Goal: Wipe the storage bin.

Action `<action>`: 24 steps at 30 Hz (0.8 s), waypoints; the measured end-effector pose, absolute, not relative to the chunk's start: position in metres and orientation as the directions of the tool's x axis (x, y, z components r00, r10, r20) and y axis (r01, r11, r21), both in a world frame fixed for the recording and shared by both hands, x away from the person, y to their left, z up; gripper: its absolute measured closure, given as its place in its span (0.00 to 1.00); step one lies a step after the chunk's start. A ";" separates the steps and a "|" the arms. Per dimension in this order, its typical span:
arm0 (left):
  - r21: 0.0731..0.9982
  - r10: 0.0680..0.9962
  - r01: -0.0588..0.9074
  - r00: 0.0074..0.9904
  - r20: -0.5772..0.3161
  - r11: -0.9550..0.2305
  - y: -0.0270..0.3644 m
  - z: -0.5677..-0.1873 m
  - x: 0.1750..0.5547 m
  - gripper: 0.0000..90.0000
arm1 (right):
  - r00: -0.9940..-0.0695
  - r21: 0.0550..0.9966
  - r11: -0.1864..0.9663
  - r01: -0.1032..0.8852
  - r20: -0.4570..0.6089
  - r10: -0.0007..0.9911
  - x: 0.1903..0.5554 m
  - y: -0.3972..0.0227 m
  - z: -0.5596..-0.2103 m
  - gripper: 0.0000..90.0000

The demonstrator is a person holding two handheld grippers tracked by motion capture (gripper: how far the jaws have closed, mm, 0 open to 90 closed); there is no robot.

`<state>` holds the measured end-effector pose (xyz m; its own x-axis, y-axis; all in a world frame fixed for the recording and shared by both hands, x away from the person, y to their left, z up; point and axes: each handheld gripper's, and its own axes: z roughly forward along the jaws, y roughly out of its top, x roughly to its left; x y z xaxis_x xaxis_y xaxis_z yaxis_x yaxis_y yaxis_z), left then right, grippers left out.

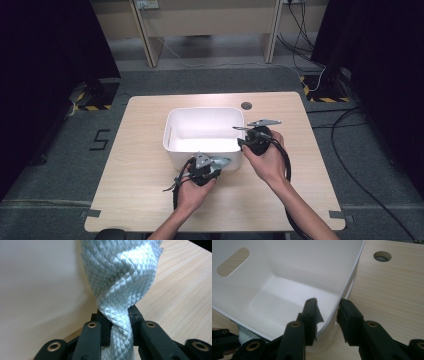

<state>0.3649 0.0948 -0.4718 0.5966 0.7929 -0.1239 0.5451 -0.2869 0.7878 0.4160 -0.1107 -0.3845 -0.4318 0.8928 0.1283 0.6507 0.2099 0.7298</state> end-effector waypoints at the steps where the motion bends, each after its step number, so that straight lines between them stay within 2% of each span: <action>1: 0.788 0.793 0.545 0.597 -0.124 -0.287 0.095 -0.471 0.365 0.86 | -0.432 0.730 0.210 0.651 0.128 0.893 0.416 -0.111 -0.384 0.75; 24: 0.814 0.784 0.511 0.610 -0.116 -0.277 0.093 -0.453 0.362 0.86 | -0.432 0.729 0.211 0.651 0.127 0.893 0.416 -0.110 -0.384 0.75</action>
